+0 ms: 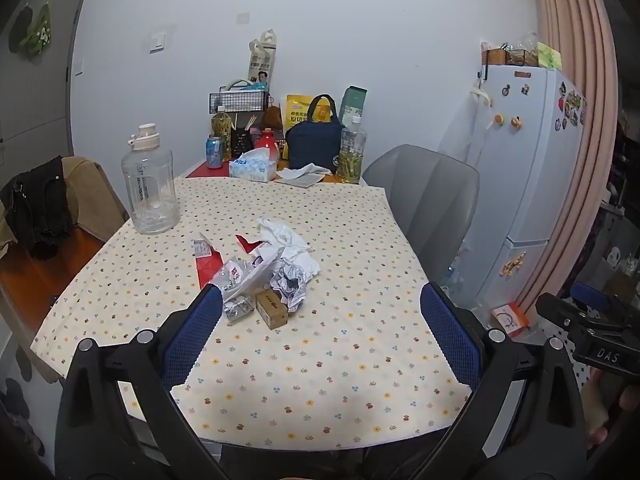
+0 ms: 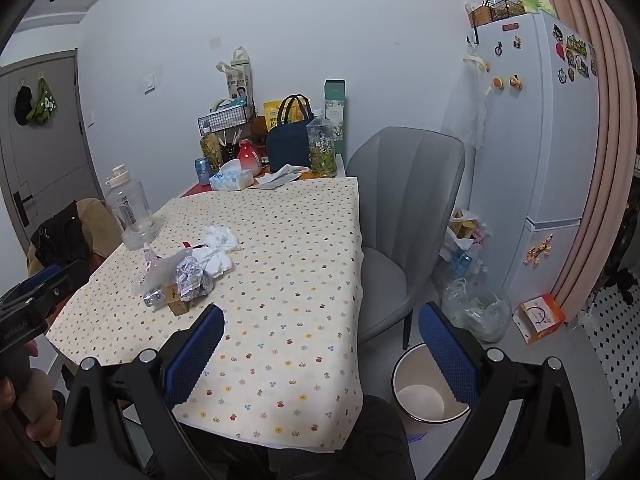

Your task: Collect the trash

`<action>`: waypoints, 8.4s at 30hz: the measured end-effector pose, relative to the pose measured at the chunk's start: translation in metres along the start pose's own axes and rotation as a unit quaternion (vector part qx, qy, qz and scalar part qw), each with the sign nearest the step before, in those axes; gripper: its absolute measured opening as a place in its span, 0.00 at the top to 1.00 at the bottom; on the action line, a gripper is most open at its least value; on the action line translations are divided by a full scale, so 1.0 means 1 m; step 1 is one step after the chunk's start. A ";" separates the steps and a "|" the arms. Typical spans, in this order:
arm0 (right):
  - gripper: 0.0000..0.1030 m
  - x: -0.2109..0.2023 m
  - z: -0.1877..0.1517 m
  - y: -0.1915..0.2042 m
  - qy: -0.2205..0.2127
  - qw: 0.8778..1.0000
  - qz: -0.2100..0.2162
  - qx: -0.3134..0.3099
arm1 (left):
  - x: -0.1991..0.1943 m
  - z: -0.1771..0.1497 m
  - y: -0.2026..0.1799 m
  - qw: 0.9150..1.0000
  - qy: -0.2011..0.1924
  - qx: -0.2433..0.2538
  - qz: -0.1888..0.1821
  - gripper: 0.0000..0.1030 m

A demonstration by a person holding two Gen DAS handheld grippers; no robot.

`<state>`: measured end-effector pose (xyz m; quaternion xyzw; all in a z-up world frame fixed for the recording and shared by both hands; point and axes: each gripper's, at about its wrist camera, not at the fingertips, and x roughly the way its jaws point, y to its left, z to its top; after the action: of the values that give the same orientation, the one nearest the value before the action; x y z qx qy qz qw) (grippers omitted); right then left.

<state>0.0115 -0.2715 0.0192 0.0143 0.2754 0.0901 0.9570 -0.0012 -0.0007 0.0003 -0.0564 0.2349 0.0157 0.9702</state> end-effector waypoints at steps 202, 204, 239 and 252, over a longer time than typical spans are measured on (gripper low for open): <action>0.93 0.163 -0.007 -0.037 0.115 0.979 0.150 0.079 | 0.144 -0.051 0.096 0.982 0.176 -0.058 0.032 0.26; 0.93 0.163 -0.009 -0.035 0.117 0.979 0.150 0.077 | 0.145 -0.056 0.097 0.981 0.180 -0.062 0.029 0.33; 0.93 0.155 -0.007 -0.064 0.102 0.982 0.128 0.094 | 0.123 0.034 0.043 0.995 0.086 -0.029 -0.042 0.98; 0.93 0.153 -0.020 -0.125 0.099 0.981 0.087 0.141 | 0.181 0.039 -0.054 0.984 0.128 0.017 -0.121 0.98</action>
<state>0.1489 -0.3674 -0.0881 0.1636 0.3767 0.1344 0.9018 0.1805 -0.0493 -0.0428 -0.0696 0.3487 -0.1127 0.9278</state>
